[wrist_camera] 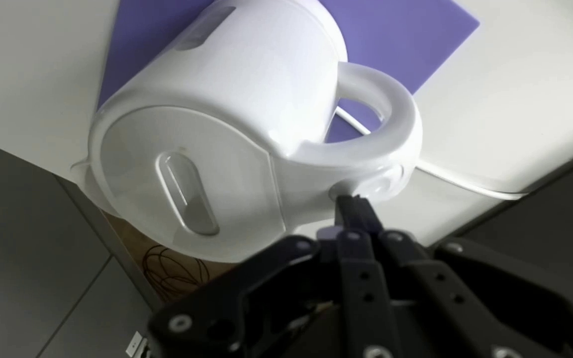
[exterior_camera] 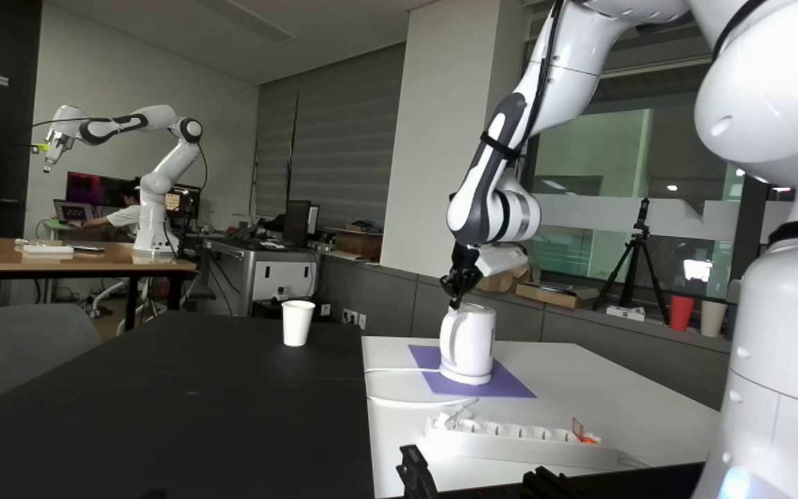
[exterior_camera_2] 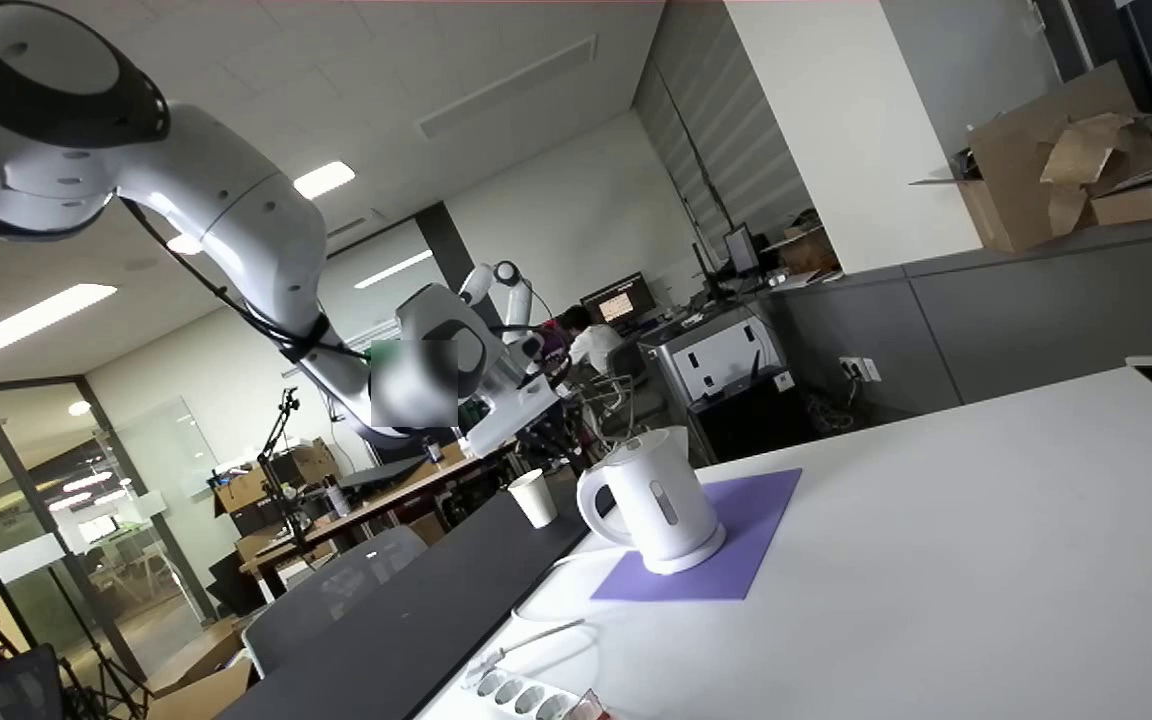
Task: Turn on the switch on the adapter
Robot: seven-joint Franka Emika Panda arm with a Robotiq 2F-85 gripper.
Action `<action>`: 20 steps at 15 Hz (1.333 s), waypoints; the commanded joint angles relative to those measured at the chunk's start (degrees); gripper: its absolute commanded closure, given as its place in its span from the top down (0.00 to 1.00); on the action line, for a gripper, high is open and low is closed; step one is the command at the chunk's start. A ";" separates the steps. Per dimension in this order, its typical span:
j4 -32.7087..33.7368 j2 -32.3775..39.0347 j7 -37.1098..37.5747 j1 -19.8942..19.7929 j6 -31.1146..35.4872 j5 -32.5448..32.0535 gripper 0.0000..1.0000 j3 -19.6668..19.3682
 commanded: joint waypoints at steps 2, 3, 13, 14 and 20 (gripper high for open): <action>2.71 2.41 1.02 -0.28 -0.04 -0.96 0.00 -0.29; 2.95 2.89 1.08 -0.25 -0.03 -0.97 0.00 -0.50; 4.55 0.98 1.21 0.36 -1.55 -0.95 0.00 -0.23; 4.80 -0.07 0.80 -0.30 -2.79 -0.68 0.00 1.04; 6.87 -4.51 0.86 0.87 -9.94 -1.02 0.26 1.15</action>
